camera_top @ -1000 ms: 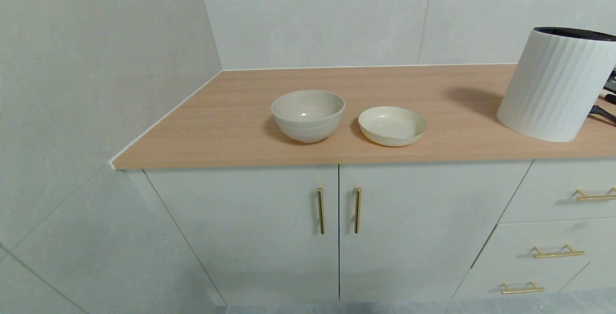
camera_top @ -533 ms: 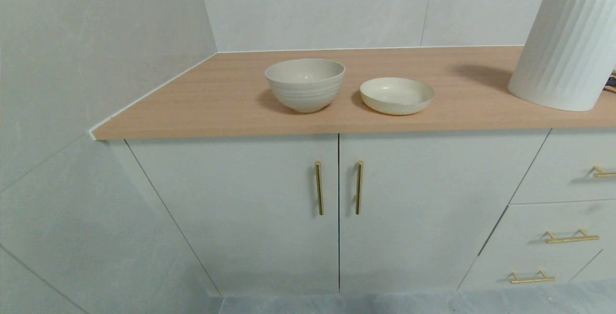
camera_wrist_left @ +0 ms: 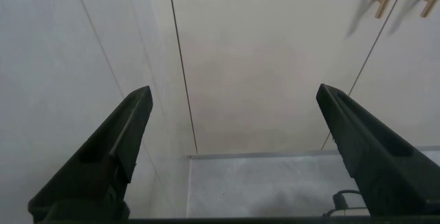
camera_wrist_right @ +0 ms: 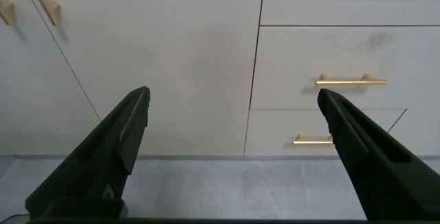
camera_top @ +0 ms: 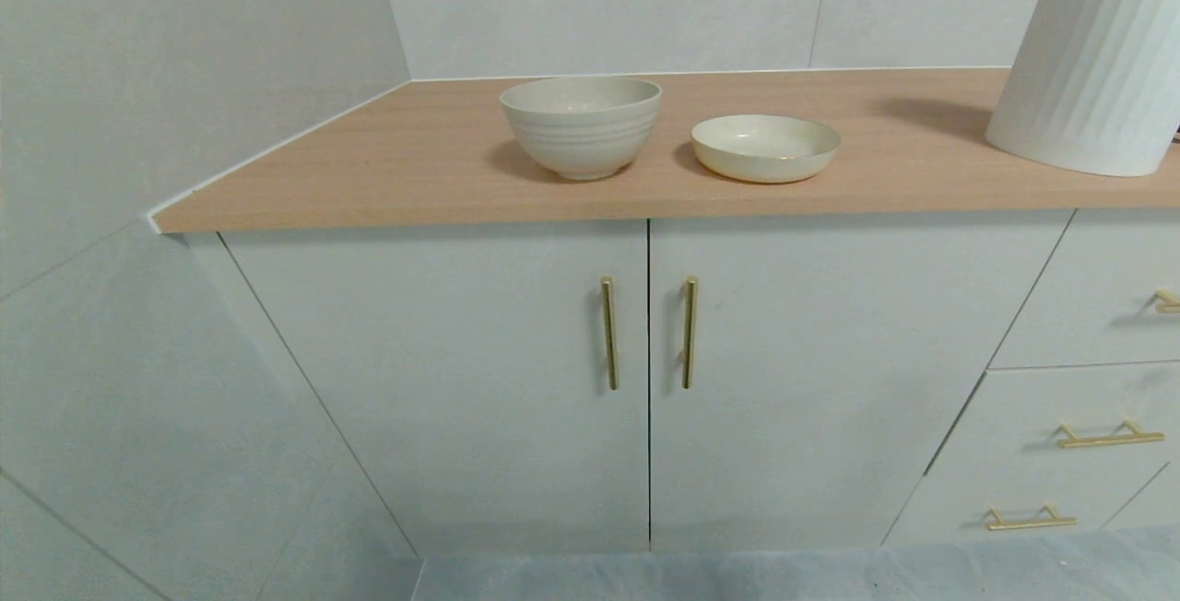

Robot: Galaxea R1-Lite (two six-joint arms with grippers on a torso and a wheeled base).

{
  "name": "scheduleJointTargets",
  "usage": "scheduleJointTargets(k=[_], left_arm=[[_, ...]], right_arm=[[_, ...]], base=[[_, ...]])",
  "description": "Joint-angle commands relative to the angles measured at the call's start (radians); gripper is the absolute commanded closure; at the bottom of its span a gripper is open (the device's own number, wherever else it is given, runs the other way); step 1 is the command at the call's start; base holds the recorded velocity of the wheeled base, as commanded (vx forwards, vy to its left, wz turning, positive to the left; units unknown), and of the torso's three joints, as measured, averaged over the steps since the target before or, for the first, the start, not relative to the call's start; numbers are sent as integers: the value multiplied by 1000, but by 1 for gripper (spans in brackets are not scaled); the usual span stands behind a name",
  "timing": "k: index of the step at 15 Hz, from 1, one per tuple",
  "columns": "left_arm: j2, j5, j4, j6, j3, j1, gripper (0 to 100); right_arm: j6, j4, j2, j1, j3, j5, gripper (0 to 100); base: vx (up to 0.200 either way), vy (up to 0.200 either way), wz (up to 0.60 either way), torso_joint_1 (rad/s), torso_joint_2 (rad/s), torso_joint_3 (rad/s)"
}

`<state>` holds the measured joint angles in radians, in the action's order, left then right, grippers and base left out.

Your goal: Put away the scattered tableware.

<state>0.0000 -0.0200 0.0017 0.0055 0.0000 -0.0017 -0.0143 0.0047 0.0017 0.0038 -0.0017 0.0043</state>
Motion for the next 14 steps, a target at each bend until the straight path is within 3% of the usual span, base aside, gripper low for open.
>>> scheduleJointTargets(k=[1, 7, 9, 10, 14], left_arm=[[0, 0, 0, 1, 0, 0, 0], [0, 0, 0, -1, 0, 0, 0], [0, 0, 0, 1, 0, 0, 0], [0, 0, 0, 1, 0, 0, 0], [0, 0, 0, 1, 0, 0, 0]], right_arm=[[-3, 1, 0, 1, -1, 0, 0], [-33, 0, 0, 1, -3, 3, 0], [-16, -5, 14, 4, -106, 33, 0], [42, 8, 60, 7, -219, 62, 0], [42, 6, 276, 8, -231, 186, 0]], base=[[0, 0, 0, 0, 0, 0], [0, 0, 0, 0, 0, 0], [0, 0, 0, 0, 0, 0], [0, 0, 0, 0, 0, 0], [0, 0, 0, 0, 0, 0]])
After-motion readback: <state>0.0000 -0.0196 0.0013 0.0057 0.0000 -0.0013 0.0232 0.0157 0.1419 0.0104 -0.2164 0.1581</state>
